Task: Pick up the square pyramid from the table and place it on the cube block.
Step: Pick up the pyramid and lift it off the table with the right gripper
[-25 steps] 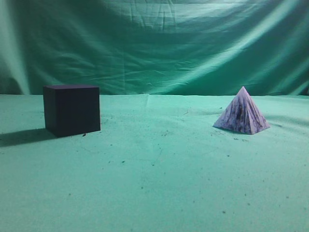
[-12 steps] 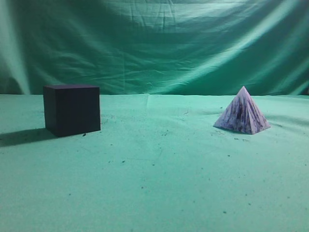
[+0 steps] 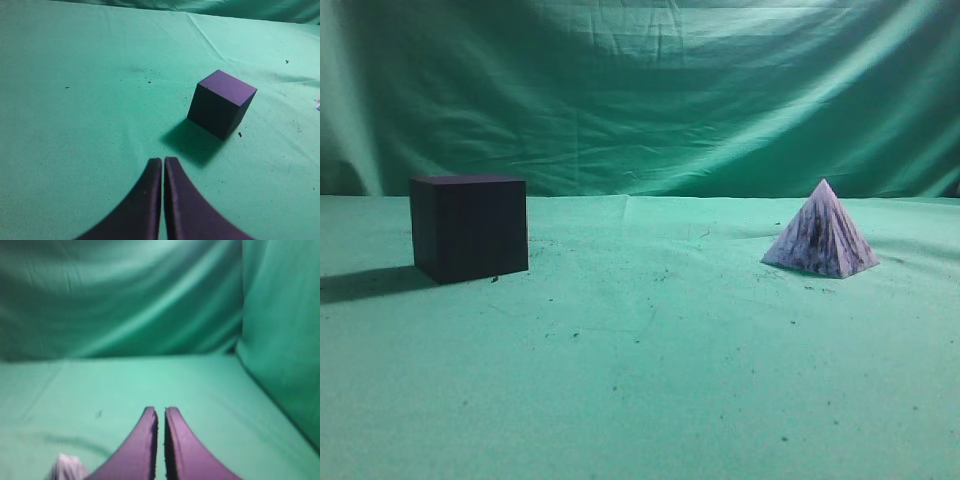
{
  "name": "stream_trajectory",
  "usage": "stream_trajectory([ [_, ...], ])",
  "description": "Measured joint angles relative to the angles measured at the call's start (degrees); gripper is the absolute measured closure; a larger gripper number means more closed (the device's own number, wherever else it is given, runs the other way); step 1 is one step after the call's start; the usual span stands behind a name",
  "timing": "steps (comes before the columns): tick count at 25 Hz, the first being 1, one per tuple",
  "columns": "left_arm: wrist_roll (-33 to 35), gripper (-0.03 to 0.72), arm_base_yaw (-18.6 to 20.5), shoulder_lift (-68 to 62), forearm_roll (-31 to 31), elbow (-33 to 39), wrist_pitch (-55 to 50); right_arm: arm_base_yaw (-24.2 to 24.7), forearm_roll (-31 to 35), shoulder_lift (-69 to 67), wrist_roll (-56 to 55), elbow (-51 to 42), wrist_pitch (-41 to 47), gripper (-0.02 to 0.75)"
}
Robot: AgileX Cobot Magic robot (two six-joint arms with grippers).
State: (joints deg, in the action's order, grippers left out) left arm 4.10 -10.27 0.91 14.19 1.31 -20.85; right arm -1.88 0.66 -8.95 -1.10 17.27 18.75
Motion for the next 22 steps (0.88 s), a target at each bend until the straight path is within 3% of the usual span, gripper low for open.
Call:
stream_trajectory([
  [6,0.00,0.688,0.00,0.00,0.00,0.00,0.00,0.00,2.60,-10.86,1.49,6.40,13.57,0.738],
  [10,0.00,0.688,0.00,0.00,0.00,0.00,0.00,-0.58,6.42,-17.95,11.08,9.74,20.15,0.738],
  [19,0.00,0.688,0.00,0.00,0.00,0.00,0.00,-13.94,7.67,-37.13,15.93,16.41,25.37,0.738],
  [22,0.00,0.688,0.00,0.00,0.00,0.00,0.00,-17.45,8.04,-44.12,16.02,19.60,25.73,0.645],
])
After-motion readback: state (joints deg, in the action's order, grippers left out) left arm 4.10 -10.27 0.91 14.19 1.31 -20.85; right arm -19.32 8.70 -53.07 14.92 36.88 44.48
